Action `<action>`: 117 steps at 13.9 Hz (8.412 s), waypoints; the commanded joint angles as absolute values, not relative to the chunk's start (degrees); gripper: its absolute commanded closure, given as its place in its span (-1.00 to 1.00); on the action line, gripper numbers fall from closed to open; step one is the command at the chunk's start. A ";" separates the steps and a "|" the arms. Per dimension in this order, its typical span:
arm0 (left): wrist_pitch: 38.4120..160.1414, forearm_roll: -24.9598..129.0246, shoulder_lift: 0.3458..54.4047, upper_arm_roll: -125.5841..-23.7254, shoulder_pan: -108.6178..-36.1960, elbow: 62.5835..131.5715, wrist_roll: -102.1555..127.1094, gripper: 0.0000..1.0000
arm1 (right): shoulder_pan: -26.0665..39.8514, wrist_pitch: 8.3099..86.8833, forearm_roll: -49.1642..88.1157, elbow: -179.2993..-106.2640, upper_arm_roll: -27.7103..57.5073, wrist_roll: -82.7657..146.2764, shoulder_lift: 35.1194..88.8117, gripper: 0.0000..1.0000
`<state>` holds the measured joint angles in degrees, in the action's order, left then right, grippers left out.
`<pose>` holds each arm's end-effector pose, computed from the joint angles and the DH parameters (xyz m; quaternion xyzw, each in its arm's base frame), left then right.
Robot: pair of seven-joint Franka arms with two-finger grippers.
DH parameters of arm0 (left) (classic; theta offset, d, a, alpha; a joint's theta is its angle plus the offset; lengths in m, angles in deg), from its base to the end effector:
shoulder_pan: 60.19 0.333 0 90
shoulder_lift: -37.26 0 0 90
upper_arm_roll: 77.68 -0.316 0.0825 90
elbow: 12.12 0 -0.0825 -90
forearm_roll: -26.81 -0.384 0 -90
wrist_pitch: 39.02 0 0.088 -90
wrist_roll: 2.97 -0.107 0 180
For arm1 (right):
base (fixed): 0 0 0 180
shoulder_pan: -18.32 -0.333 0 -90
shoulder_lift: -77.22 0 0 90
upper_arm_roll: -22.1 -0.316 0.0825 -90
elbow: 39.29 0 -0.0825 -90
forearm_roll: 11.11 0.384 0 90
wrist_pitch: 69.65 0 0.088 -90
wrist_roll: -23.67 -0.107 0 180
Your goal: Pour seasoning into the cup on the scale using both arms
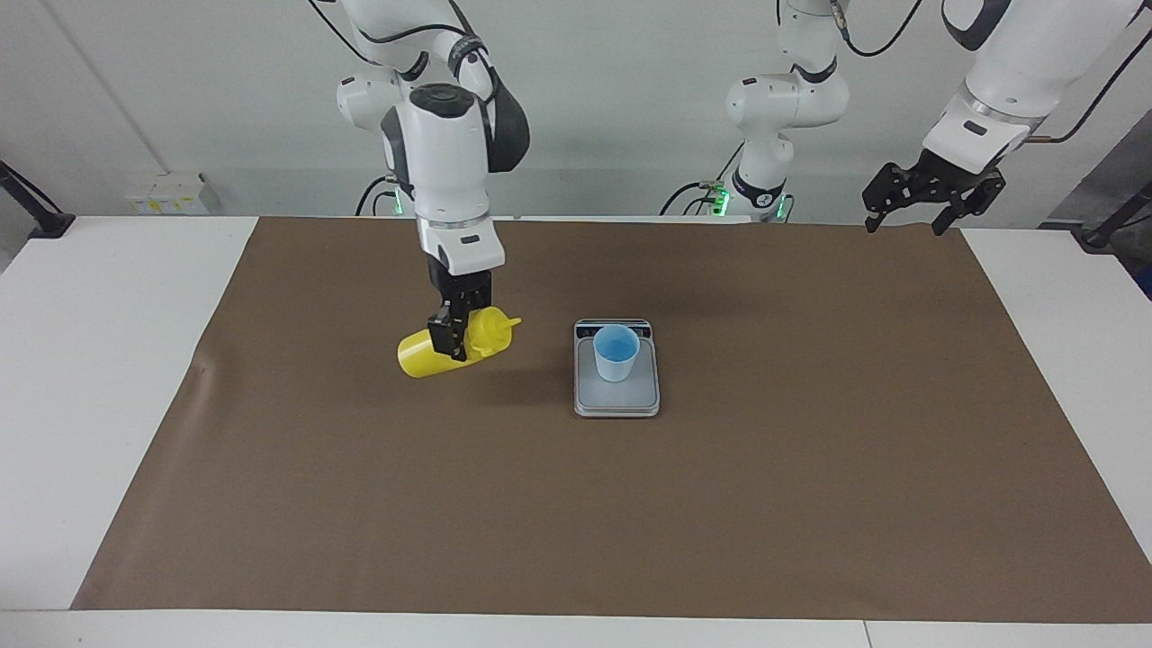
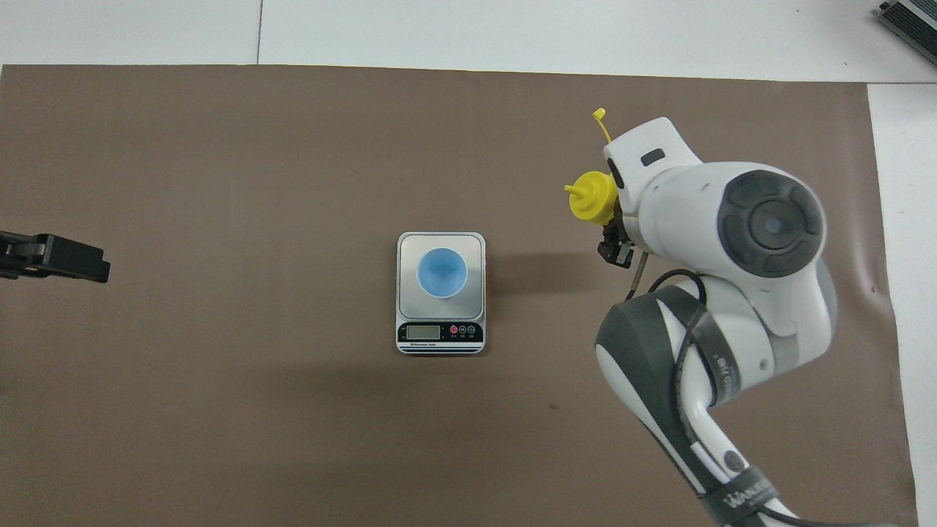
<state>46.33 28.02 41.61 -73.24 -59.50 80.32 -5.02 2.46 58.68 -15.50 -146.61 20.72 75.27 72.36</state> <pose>0.5208 -0.0382 0.6384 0.9984 -0.0510 -0.0241 0.0073 0.5834 0.1783 0.4941 0.8054 0.5750 0.1247 0.0721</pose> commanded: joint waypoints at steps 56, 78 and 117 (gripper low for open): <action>46.41 28.74 43.32 -73.11 -58.96 82.10 -4.55 -1.00 | 39.24 56.12 33.03 -171.67 20.96 146.19 78.19 -1.00; 46.41 28.65 43.32 -73.29 -58.87 82.01 -4.72 -1.00 | 34.94 41.72 -3.11 -153.03 19.46 114.59 84.43 -1.00; 48.78 27.69 41.92 -73.20 -58.96 80.87 -7.89 -1.00 | 18.58 19.81 -14.45 -132.97 15.77 7.14 80.20 -1.00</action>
<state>47.70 27.27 40.35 -73.06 -59.24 78.92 -7.15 17.96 18.09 -14.12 -128.65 16.31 8.27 77.27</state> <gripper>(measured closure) 0.000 0.000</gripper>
